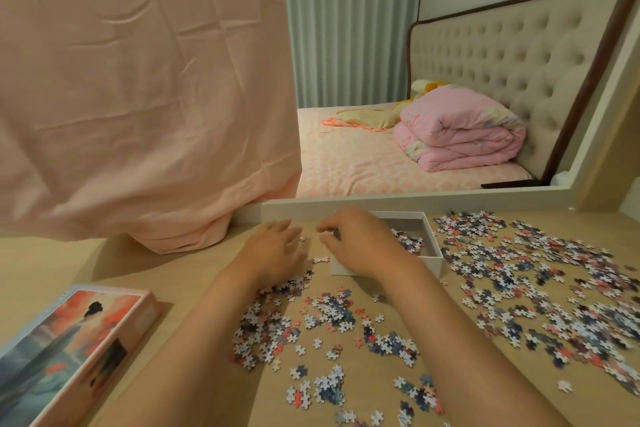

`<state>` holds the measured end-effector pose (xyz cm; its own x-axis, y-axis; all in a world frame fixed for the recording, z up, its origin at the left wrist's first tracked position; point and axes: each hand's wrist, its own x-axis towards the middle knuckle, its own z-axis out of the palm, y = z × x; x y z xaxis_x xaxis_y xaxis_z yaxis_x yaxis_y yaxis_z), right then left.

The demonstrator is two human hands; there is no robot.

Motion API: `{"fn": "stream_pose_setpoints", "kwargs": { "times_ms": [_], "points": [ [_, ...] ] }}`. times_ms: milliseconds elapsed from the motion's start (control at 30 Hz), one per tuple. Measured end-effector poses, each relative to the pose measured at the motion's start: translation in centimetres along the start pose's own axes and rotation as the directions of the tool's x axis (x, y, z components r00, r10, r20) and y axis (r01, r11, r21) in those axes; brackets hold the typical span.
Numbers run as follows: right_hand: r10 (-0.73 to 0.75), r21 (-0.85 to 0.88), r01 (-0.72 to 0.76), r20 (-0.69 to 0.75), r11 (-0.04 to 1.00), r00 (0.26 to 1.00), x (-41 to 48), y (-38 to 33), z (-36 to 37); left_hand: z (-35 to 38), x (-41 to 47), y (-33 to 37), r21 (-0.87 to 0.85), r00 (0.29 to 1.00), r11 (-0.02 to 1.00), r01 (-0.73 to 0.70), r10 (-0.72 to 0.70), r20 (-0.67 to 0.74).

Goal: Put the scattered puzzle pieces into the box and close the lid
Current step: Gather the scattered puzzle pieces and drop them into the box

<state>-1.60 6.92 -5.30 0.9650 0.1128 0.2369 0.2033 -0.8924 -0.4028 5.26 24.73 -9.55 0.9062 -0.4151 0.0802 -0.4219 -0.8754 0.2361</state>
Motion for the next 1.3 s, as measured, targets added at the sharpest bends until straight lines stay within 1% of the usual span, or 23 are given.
{"fn": "stream_pose_setpoints", "kwargs": {
  "times_ms": [33,67,100,133,233,300,367,433,500,567,633,667,700,767,800,833,900,1033,1100,1167,1300],
  "points": [
    [-0.042,-0.017,0.042,0.022,0.999,0.999,0.0,-0.8,0.8,0.3,-0.3,-0.5,0.03,0.996,0.999,0.026,-0.029,0.087],
    [-0.079,-0.035,0.081,0.051,0.996,0.996,-0.1,-1.4,1.6,0.6,-0.6,-1.0,0.02,0.987,0.999,0.035,-0.038,0.158],
    [-0.11,-0.048,0.114,0.082,0.992,0.991,-0.1,-1.9,2.3,1.0,-0.9,-1.5,-0.015,0.98,0.999,0.031,-0.027,0.195],
    [-0.133,-0.049,0.139,0.112,0.989,0.985,-0.1,-2.5,3.2,1.2,-1.4,-1.9,-0.064,0.98,0.998,0.019,-0.006,0.197],
    [-0.15,0.02,0.149,0.173,0.989,0.973,-0.5,-3.9,5.5,1.0,-2.7,-2.9,-0.253,0.993,0.966,-0.049,0.075,0.096],
    [-0.079,0.013,0.078,0.234,0.997,0.969,-0.5,-4.3,6.7,0.4,-3.7,-3.5,-0.319,0.992,0.943,-0.092,0.113,0.05],
    [0.027,-0.078,-0.004,0.298,0.997,0.954,-0.2,-4.3,7.6,-0.2,-4.6,-4.2,-0.306,0.993,0.948,-0.088,0.107,0.048],
    [0.105,-0.164,-0.053,0.322,0.985,0.941,0.2,-4.2,8.4,-0.8,-5.3,-4.9,-0.309,0.996,0.949,-0.056,0.075,0.05],
    [0.143,-0.206,-0.077,0.328,0.976,0.934,0.6,-4.3,9.3,-1.2,-5.8,-5.3,-0.351,0.998,0.936,-0.038,0.056,0.041],
    [0.159,-0.218,-0.088,0.335,0.972,0.929,0.8,-4.7,9.8,-1.5,-6.1,-5.4,-0.387,0.999,0.921,-0.037,0.04,0.002],
    [0.143,-0.186,-0.084,0.332,0.979,0.932,0.7,-5.1,9.5,-1.6,-6.4,-5.6,-0.337,0.999,0.941,-0.038,0.031,-0.026],
    [0.127,-0.169,-0.076,0.318,0.983,0.94,0.6,-5.3,9.2,-1.4,-6.5,-5.7,-0.273,1.0,0.962,-0.025,0.028,0.007],
    [0.108,-0.167,-0.061,0.293,0.984,0.95,0.6,-5.5,8.8,-1.2,-6.7,-5.7,-0.205,0.996,0.979,0.004,0.014,0.083],
    [0.068,-0.215,-0.018,0.227,0.976,0.971,0.8,-5.8,8.1,-0.4,-7.1,-5.9,-0.096,0.963,0.993,0.076,-0.048,0.264],
    [0.054,-0.237,-0.004,0.203,0.972,0.978,1.2,-5.9,7.9,0.0,-7.3,-5.9,-0.059,0.947,0.994,0.093,-0.07,0.312],
    [0.052,-0.241,-0.004,0.194,0.971,0.98,1.8,-5.9,7.8,0.4,-7.3,-5.8,-0.037,0.942,0.995,0.094,-0.077,0.326],
    [0.085,-0.236,-0.029,0.233,0.971,0.969,3.3,-5.5,8.1,0.8,-7.4,-5.6,-0.054,0.953,0.996,0.078,-0.058,0.297],
    [0.148,-0.286,-0.045,0.351,0.957,0.925,5.2,-4.4,9.4,1.1,-7.4,-5.1,-0.152,0.982,0.988,0.016,0.012,0.187],
    [0.106,-0.262,-0.006,0.371,0.965,0.922,4.9,-4.3,9.5,1.1,-7.4,-5.1,-0.18,0.987,0.984,-0.005,0.033,0.154],
    [0.035,-0.193,0.037,0.356,0.981,0.934,3.8,-4.3,9.3,1.1,-7.3,-5.0,-0.194,0.99,0.981,-0.02,0.046,0.134],
    [-0.055,-0.058,0.079,0.342,0.995,0.938,0.2,-3.5,7.8,1.2,-7.0,-4.5,-0.169,0.987,0.984,-0.056,0.08,0.14]
  ]
}}
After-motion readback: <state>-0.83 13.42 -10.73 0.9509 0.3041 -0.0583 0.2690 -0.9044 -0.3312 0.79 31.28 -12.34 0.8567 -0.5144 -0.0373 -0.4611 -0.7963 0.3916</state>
